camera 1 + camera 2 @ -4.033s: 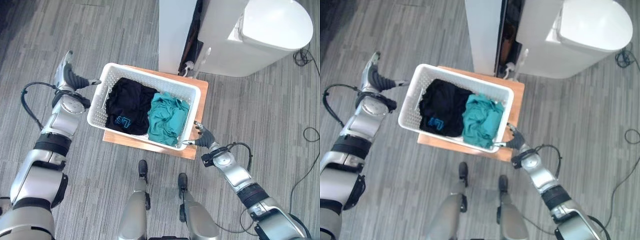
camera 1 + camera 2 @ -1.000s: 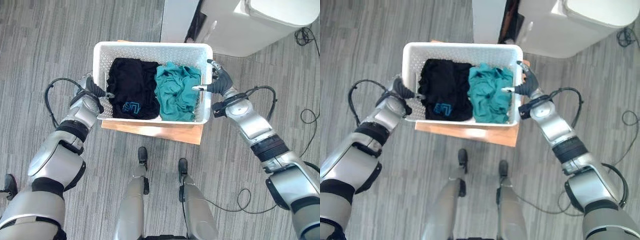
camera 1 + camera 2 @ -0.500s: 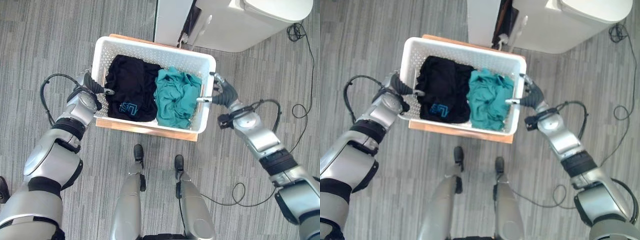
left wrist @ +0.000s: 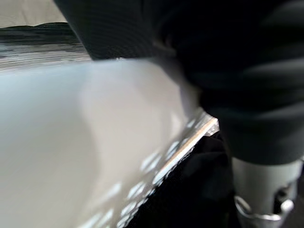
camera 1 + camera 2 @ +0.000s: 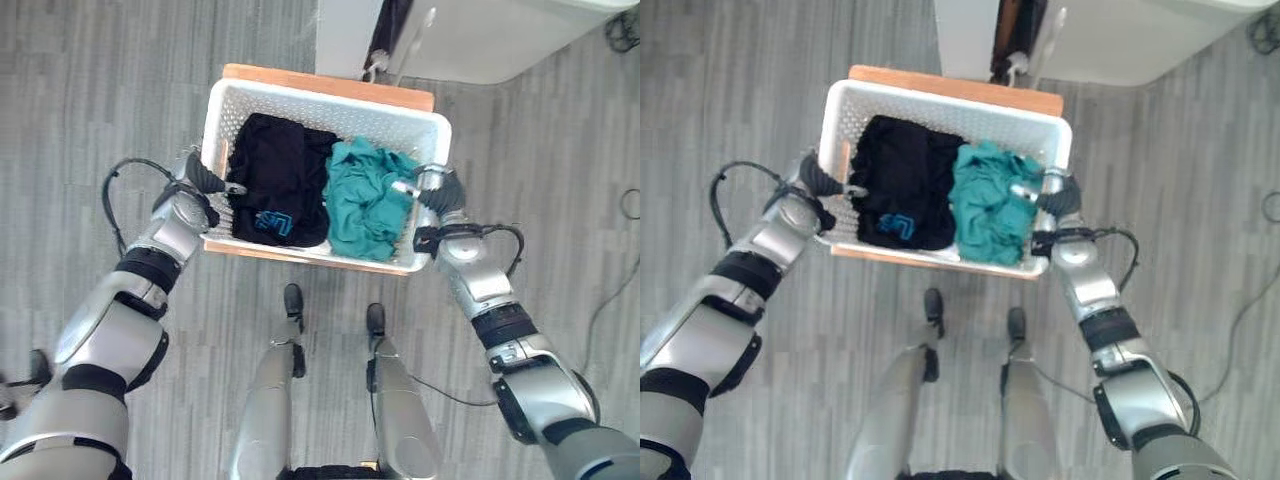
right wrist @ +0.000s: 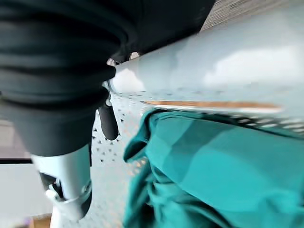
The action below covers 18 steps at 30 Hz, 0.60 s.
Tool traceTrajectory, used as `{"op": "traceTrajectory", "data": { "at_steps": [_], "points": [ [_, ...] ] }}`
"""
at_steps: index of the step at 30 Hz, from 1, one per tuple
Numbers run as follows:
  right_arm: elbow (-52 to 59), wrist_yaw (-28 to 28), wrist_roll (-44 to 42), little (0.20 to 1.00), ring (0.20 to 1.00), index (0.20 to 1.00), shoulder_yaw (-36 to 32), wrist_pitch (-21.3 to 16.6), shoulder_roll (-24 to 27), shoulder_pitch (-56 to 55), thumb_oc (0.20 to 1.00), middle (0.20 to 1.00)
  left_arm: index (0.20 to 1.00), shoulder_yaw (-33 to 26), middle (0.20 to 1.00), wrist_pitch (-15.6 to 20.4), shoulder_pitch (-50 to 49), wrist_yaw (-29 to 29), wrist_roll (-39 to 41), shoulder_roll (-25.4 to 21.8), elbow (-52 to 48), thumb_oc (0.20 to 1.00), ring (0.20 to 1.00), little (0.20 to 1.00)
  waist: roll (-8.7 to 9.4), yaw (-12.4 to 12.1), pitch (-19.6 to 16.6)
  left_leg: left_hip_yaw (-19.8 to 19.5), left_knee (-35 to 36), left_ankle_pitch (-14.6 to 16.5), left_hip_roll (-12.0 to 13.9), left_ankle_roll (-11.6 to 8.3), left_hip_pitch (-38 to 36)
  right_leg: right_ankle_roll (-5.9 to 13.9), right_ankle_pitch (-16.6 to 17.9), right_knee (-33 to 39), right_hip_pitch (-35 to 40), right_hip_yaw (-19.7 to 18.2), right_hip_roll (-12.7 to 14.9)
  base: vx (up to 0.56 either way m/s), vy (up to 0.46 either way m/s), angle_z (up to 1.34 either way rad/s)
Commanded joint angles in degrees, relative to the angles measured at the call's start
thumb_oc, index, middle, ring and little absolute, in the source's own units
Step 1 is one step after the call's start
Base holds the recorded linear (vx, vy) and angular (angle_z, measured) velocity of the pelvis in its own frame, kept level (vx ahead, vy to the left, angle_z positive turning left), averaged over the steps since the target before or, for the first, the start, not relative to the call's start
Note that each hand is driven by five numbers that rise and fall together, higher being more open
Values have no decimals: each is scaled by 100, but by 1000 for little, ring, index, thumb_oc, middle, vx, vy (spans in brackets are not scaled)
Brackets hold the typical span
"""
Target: Grab the laundry basket,head to the washer,open it,put in the laundry and shut it.
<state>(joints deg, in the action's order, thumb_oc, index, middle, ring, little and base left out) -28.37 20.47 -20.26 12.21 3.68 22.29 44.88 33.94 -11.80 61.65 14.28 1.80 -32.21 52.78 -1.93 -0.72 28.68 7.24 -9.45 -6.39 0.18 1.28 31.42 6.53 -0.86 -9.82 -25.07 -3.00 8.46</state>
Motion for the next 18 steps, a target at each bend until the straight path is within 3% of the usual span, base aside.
{"op": "traceTrajectory", "data": {
  "at_steps": [1,8,13,15,18],
  "points": [
    [324,-61,-373,1000,1000,1000,326,-288,-85,347,1000,1000,1000,108,1000,105,35,-22,-105,698,102,1000,1000,1000,-50,-154,-147,-597,-1125,1299,-70,-36,421,174,510,181,-271,222,528,1,39,-2],
    [1101,-113,210,1000,1000,1000,372,-366,576,986,1000,1000,1000,182,1000,122,84,-76,-356,704,143,1000,1000,1000,64,-144,-233,-646,-1213,1368,-68,-36,436,187,494,170,-206,285,548,6,-6,1],
    [1364,-175,225,1000,1000,1000,329,-380,678,887,1000,1000,1000,187,1000,130,55,-58,-340,698,185,1000,1000,1000,126,-127,-264,-684,-1220,1375,-34,-47,440,174,493,164,-199,305,521,5,-5,2],
    [1580,-490,150,1000,1000,1000,315,-414,840,674,1000,1000,1000,169,1000,138,52,-89,-417,643,141,1000,1000,1000,155,-120,-247,-719,-1240,1376,-12,-60,466,164,467,146,-213,322,498,5,-36,1],
    [1488,-362,159,1000,1000,1000,185,-504,850,515,1000,1000,1000,147,1000,115,18,-74,-499,621,125,1000,1000,1000,152,-108,-235,-729,-1256,1371,-7,-67,487,160,457,124,-232,336,485,2,-20,4]
  ]
}}
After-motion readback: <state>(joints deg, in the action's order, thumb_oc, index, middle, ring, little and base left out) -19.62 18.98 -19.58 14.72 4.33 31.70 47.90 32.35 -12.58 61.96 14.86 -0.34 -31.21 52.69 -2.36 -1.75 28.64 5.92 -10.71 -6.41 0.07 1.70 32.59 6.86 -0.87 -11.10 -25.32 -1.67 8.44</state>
